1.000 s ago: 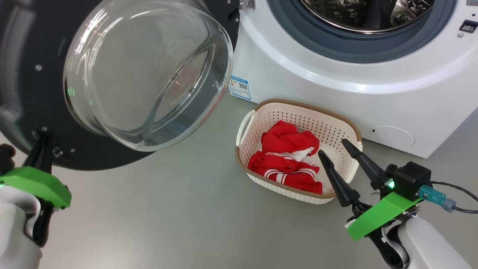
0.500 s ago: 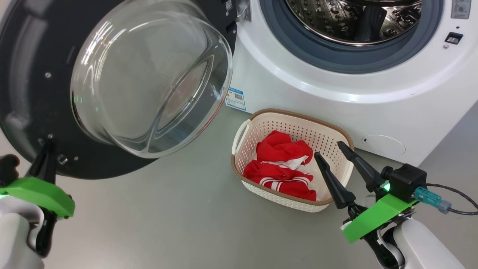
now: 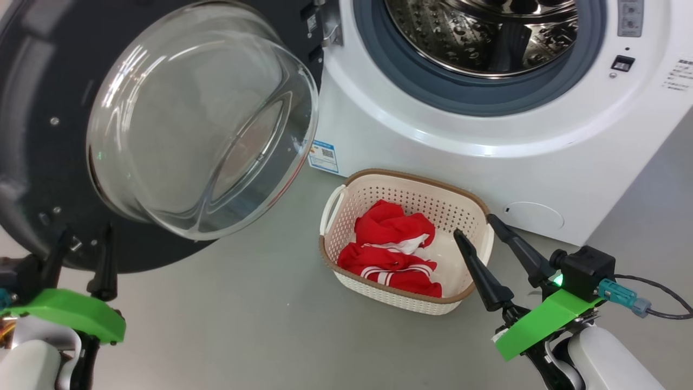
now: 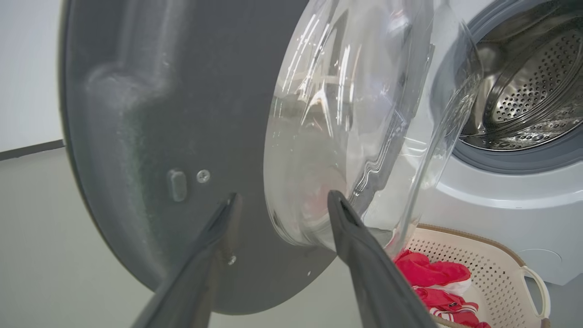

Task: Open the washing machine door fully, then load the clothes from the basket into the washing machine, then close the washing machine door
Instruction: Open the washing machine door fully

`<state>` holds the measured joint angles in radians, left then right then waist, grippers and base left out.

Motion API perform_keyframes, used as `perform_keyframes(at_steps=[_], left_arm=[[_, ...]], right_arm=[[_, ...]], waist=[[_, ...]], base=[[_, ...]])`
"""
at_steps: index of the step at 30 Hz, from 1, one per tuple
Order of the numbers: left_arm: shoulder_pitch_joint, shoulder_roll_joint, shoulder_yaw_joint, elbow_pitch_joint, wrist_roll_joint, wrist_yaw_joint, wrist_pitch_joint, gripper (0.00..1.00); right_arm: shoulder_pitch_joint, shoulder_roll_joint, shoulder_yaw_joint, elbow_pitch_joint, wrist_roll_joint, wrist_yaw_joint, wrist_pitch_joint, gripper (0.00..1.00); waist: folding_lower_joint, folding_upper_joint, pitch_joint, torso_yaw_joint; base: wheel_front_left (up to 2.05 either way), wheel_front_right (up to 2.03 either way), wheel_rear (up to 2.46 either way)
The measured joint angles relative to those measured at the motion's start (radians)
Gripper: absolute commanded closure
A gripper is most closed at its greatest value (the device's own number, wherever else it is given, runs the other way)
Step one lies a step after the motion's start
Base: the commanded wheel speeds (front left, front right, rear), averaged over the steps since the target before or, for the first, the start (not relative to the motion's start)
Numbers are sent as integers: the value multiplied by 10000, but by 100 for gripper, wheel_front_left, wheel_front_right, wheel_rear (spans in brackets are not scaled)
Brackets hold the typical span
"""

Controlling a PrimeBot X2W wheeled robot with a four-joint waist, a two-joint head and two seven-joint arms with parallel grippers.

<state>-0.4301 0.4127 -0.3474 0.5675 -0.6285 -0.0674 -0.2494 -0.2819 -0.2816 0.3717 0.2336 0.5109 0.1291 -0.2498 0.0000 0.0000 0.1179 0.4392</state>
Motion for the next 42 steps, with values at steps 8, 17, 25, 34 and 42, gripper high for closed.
perform_keyframes(at_steps=[8, 17, 25, 34, 42], left_arm=[[1015, 136, 123, -1760, -169, 688, 75, 0], [1882, 138, 111, -3432, -188, 1352, 192, 0], [2435, -88, 111, -4008, -186, 1708, 159, 0], [2829, -395, 138, -4297, -157, 1789, 42, 0], [2999, -593, 332, -4395, -52, 1835, -2, 0]], right_arm=[[220, 38, 0, -10, 10, 0, 0, 0], [218, 27, -127, -42, 10, 0, 0, 0], [218, -29, -201, -77, 8, 0, 0, 0], [218, -230, -274, -155, 4, 0, 0, 0], [218, -324, -320, -184, -35, 0, 0, 0]], waist=[[0, 0, -175, -436], [0, 0, -266, -1096], [0, 0, -422, -1988], [0, 0, -560, -3014], [0, 0, -595, -3727]], base=[[0, 0, 0], [0, 0, 0], [0, 0, 0], [0, 0, 0], [0, 0, 0]])
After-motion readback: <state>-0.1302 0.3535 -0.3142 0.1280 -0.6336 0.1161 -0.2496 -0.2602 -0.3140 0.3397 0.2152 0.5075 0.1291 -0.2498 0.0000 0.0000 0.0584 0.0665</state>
